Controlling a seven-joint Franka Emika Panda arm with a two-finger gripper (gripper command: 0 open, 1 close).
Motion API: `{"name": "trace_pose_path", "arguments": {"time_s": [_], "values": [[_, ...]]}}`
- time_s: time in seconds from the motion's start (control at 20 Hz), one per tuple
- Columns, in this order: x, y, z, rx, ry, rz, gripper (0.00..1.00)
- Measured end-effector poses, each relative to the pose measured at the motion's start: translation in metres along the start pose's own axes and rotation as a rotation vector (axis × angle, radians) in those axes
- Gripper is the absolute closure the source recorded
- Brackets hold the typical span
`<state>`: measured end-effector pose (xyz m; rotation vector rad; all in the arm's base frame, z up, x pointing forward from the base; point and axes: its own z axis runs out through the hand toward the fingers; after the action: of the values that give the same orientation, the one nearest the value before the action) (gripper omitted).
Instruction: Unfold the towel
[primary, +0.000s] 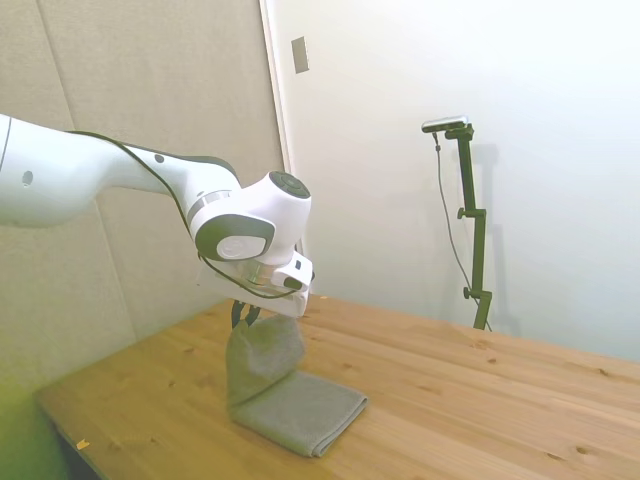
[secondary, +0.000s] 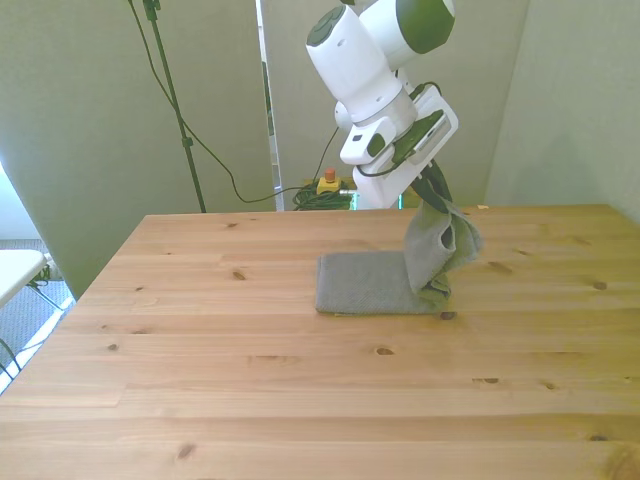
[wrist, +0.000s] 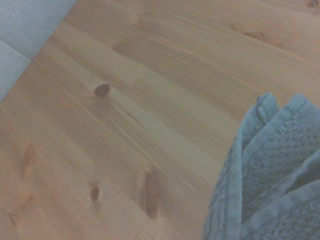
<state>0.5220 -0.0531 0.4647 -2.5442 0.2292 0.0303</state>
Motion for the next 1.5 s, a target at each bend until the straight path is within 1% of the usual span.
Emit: {"name": "trace_pose_path", "arguments": {"time_s": [0.25,0.4,0.5,0.7,0.75,0.9,1.05,1.15,1.35,1.5], "values": [[0.017,-0.025,0.002,0.010,0.005,-0.039,1.00],[0.030,-0.039,0.004,0.012,0.015,-0.033,1.00],[0.039,-0.050,0.010,0.023,0.014,-0.029,1.00],[0.053,-0.071,0.028,0.020,0.018,-0.025,1.00],[0.057,-0.075,0.032,0.019,0.017,-0.023,0.00],[0.066,-0.080,0.043,0.019,0.004,-0.025,0.00],[0.071,-0.082,0.054,0.025,-0.048,-0.062,0.00],[0.072,-0.083,0.058,0.029,-0.071,-0.102,0.00],[0.068,-0.082,0.063,0.045,-0.131,-0.215,0.00],[0.064,-0.084,0.070,0.054,-0.166,-0.263,0.00]]}}
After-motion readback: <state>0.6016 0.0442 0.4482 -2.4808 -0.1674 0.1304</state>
